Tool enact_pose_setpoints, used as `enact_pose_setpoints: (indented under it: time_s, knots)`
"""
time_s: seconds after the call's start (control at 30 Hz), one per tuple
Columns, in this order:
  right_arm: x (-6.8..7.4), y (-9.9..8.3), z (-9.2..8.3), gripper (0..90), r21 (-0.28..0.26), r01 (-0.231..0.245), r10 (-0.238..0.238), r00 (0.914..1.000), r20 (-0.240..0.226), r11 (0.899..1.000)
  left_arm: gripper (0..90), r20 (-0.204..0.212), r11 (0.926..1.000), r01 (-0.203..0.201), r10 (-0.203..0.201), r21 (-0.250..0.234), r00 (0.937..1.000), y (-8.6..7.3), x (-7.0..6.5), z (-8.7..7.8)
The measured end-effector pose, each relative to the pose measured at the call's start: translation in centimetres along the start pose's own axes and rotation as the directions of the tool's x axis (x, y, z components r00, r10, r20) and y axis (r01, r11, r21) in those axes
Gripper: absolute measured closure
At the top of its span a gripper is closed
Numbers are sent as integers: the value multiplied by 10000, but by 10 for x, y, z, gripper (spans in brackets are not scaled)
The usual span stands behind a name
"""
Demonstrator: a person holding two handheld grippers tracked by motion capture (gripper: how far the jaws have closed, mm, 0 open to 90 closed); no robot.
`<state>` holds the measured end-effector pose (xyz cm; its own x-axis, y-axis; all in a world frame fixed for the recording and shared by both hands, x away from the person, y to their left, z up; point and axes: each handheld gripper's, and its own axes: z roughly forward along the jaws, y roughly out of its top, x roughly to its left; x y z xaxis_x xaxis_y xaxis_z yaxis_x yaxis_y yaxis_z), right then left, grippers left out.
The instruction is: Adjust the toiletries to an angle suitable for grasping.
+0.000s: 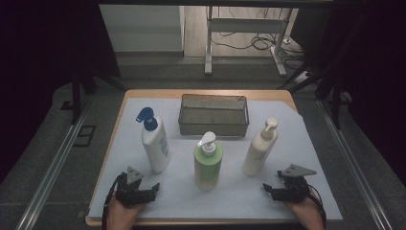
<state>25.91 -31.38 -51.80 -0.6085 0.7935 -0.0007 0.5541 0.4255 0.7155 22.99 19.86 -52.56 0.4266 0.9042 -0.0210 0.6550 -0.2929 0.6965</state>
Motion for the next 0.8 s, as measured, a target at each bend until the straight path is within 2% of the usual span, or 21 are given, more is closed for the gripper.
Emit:
enact_pose_setpoints:
  time_s: [0.33,0.8]
  knots:
    - [0,0,0,205,12,-15,15,10000,1,10000,121,63,9999,-12,13,-102,10000,-1,1,0]
    - [0,0,0,206,24,-42,42,10000,-46,10000,121,156,10000,-93,93,-10,9998,1,2,1]
